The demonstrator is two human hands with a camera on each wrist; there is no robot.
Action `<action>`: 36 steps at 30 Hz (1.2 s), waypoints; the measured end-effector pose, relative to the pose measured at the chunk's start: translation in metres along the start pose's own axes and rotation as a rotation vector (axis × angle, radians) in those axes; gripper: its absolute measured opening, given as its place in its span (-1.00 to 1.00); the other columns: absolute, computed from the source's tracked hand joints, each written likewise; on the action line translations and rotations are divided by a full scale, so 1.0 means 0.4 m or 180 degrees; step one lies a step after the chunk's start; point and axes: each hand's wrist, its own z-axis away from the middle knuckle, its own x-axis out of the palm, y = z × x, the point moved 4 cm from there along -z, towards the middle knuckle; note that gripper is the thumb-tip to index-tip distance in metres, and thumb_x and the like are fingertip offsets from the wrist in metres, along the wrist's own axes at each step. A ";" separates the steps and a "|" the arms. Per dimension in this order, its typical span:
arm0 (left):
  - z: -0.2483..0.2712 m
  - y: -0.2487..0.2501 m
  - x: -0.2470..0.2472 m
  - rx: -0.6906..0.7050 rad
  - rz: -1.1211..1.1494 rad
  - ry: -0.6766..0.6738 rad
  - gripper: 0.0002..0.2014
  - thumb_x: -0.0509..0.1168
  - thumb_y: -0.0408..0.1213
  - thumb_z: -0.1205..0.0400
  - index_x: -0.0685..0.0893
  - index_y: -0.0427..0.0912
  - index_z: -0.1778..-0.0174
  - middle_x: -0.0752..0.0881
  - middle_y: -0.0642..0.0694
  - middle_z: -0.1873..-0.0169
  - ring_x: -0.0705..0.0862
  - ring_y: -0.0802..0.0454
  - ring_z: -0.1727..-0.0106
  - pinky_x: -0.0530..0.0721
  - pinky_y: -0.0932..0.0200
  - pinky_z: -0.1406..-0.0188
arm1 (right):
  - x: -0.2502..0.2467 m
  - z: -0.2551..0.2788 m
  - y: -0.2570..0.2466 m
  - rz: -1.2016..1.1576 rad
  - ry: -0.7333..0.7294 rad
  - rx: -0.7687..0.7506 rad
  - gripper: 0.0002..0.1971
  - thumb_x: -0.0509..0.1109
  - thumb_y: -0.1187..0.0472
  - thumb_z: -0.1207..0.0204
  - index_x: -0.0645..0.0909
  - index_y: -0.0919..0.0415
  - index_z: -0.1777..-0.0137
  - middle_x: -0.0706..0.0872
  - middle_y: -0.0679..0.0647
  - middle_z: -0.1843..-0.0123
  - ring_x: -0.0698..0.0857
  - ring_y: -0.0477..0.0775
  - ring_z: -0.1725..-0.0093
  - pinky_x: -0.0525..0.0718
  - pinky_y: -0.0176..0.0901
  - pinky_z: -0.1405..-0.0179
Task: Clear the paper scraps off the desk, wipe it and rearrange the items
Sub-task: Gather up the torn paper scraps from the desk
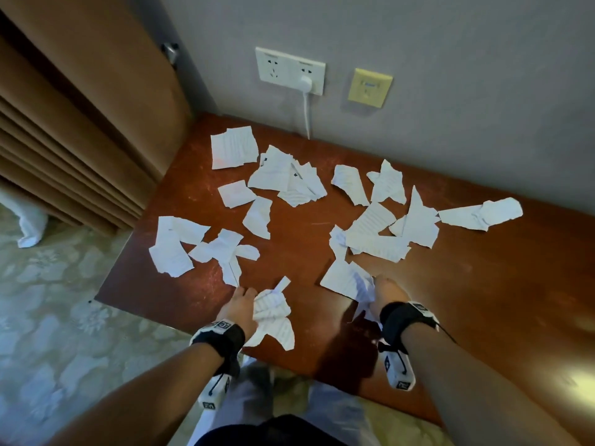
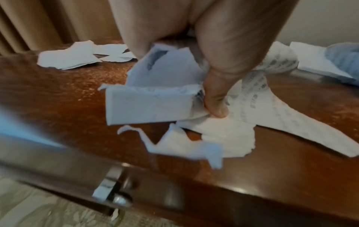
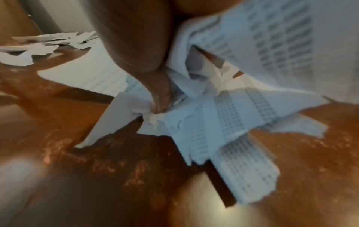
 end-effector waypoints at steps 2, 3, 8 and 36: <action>-0.019 0.001 -0.008 0.0163 -0.0033 0.0047 -0.55 0.43 -0.32 -0.59 0.48 -0.07 -0.37 0.32 -0.08 -0.47 0.67 -0.09 -0.24 0.63 0.11 -0.33 | -0.009 0.004 -0.007 0.0067 0.0005 0.0085 -0.61 0.48 0.22 -0.49 0.54 0.24 -0.29 0.66 0.21 -0.25 0.68 0.22 -0.17 0.64 -0.12 -0.01; -0.024 0.004 -0.014 0.0257 -0.0030 0.0073 -0.66 0.41 -0.33 -0.59 0.53 -0.08 -0.25 0.32 -0.06 -0.42 0.69 -0.07 -0.14 0.65 0.12 -0.30 | -0.013 0.008 -0.011 0.0045 0.0027 0.0121 -0.61 0.49 0.18 -0.49 0.55 0.24 -0.29 0.66 0.21 -0.25 0.68 0.21 -0.18 0.63 -0.12 -0.02; -0.058 0.039 -0.056 0.0847 -0.0233 0.0103 -0.83 0.36 -0.35 -0.59 0.59 -0.10 -0.07 0.53 -0.06 -0.18 0.67 -0.09 -0.11 0.62 0.07 -0.15 | -0.041 0.053 -0.018 -0.0290 0.0261 0.0344 -0.53 0.40 0.22 -0.59 0.45 0.23 -0.49 0.59 0.21 -0.41 0.62 0.21 -0.34 0.62 -0.08 -0.29; 0.009 -0.203 -0.352 0.0273 0.0324 0.0951 -0.85 0.20 -0.22 -0.72 0.57 -0.13 0.16 0.74 -0.20 0.07 0.70 -0.16 0.06 0.56 0.09 0.13 | 0.004 0.316 -0.468 0.0234 0.0082 -0.1149 -0.62 0.34 0.04 -0.64 0.53 0.19 -0.39 0.69 0.17 -0.29 0.67 0.19 -0.25 0.62 -0.07 -0.14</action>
